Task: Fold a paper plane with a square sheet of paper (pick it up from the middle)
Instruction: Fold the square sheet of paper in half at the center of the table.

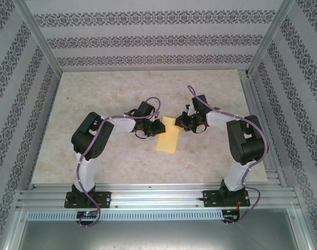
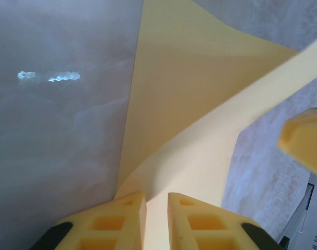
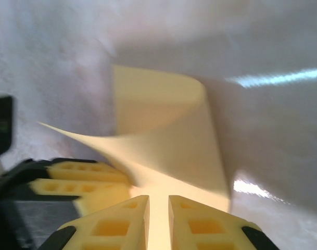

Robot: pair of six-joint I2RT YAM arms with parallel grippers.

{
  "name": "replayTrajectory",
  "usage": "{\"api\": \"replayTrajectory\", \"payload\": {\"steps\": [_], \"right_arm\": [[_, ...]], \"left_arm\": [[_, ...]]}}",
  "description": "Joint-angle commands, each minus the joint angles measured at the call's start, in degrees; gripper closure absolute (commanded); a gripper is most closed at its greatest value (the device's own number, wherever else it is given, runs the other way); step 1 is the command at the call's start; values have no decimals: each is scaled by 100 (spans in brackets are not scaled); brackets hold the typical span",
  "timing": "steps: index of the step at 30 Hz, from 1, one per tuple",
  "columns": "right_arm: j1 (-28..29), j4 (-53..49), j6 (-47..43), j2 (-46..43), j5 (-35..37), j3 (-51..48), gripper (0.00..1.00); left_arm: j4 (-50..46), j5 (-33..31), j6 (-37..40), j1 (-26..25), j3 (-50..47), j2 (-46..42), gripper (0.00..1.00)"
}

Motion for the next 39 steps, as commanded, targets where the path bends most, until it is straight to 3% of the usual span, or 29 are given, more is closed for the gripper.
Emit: {"api": "replayTrajectory", "payload": {"steps": [1,16,26,32,39], "right_arm": [[-50,-138,-183,30,41,281,83],[-144,-142,-377,925,319,322,83],[-227,-359,-406,420,41,774,83],[-254,-203,-333,788,-122,848,83],[-313,-231,-375,1279,164,819,83]], "left_arm": [[-355,-233,167,-114,-34,371,79],[-365,-238,198,-114,-71,379,79],[-382,-242,185,-115,-57,369,79],[-383,-229,183,-114,-41,370,79],[-398,-229,205,-114,-42,371,79]]}}
